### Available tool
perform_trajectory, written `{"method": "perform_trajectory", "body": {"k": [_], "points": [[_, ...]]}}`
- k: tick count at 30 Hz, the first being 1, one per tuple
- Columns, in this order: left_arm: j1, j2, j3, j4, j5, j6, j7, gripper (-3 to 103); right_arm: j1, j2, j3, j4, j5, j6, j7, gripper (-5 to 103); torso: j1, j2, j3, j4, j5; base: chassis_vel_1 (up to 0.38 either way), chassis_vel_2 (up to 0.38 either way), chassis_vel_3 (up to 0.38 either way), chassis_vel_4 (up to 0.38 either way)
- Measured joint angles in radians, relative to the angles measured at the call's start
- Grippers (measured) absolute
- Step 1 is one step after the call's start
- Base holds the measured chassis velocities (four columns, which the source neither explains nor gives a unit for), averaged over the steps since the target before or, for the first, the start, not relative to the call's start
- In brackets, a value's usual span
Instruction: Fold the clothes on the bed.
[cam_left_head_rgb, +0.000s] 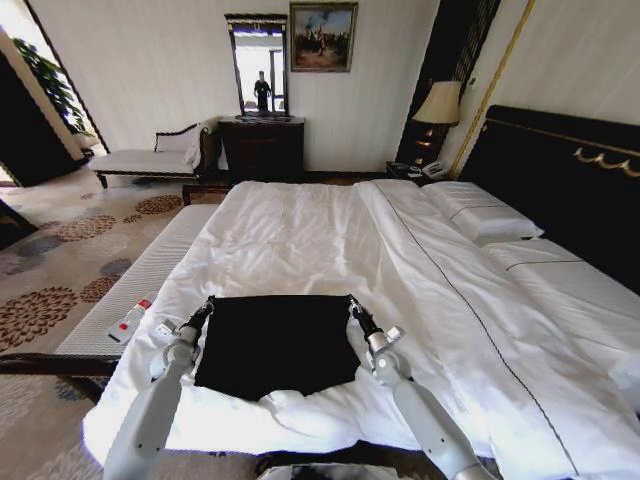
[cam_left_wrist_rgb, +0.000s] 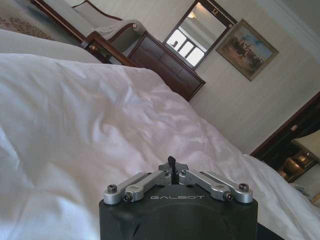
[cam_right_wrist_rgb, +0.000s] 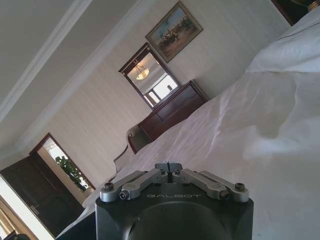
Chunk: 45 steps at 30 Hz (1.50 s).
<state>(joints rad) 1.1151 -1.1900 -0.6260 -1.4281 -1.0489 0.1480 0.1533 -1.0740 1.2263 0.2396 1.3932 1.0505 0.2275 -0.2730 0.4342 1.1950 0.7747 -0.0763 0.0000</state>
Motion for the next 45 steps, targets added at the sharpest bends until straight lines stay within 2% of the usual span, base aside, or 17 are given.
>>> {"method": "perform_trajectory", "body": {"k": [4,11,13,18,28,34,39,40,42,43,45], "points": [[0.118,-0.019,-0.037,-0.074,-0.001,-0.007,0.049,1,-0.112,-0.003,0.036,0.062,0.000,0.025,-0.037,0,0.000,0.000,0.000,-0.0001,0.0001,0.000,0.000,0.000,0.000],[0.271,-0.042,-0.079,-0.166,0.022,-0.025,0.074,1,-0.258,0.001,0.072,0.162,-0.006,0.044,-0.058,0,0.000,0.000,0.000,-0.0001,0.0000,0.000,0.000,0.000,0.000],[0.353,-0.064,-0.094,-0.220,0.067,-0.042,0.084,1,-0.340,0.005,0.087,0.217,-0.013,0.057,-0.067,0,0.000,0.000,0.000,0.0000,0.0000,0.000,0.000,0.000,0.000],[0.411,-0.090,-0.113,-0.238,0.129,-0.067,0.087,1,-0.407,0.006,0.089,0.220,-0.037,0.092,-0.086,0,0.000,0.000,0.000,-0.0001,-0.0001,0.000,0.000,0.000,0.000],[0.484,-0.111,-0.153,-0.269,0.158,-0.092,0.102,1,-0.525,0.020,0.079,0.240,-0.075,0.147,-0.091,0,0.000,0.000,0.000,-0.0002,-0.0002,0.000,0.000,0.000,0.000],[0.506,-0.121,-0.172,-0.273,0.159,-0.103,0.126,1,-0.527,0.032,0.071,0.207,-0.101,0.167,-0.096,0,0.000,0.000,0.000,0.0000,0.0000,0.000,0.000,0.000,0.000],[0.524,-0.130,-0.172,-0.299,0.193,-0.121,0.132,1,-0.521,0.027,0.071,0.200,-0.112,0.173,-0.093,0,0.000,0.000,0.000,0.0001,0.0000,0.000,0.000,0.000,0.000],[0.537,-0.138,-0.172,-0.325,0.214,-0.129,0.131,-1,-0.523,0.024,0.072,0.212,-0.116,0.176,-0.094,-3,0.000,0.000,0.000,-0.0001,0.0000,0.000,0.000,0.000,0.000],[0.577,-0.166,-0.193,-0.396,0.244,-0.154,0.136,10,-0.543,0.014,0.080,0.268,-0.120,0.186,-0.103,8,0.000,0.000,0.000,-0.0001,0.0001,0.000,0.000,0.000,0.000],[0.577,-0.166,-0.193,-0.396,0.244,-0.154,0.136,10,-0.543,0.014,0.080,0.268,-0.120,0.186,-0.103,8,0.000,0.000,0.000,-0.0001,0.0001,0.000,0.000,0.000,0.000],[0.614,-0.191,-0.220,-0.451,0.256,-0.184,0.142,21,-0.569,0.007,0.093,0.327,-0.127,0.197,-0.108,18,0.000,0.000,0.000,0.0001,0.0001,0.000,0.000,0.000,0.000]]}}
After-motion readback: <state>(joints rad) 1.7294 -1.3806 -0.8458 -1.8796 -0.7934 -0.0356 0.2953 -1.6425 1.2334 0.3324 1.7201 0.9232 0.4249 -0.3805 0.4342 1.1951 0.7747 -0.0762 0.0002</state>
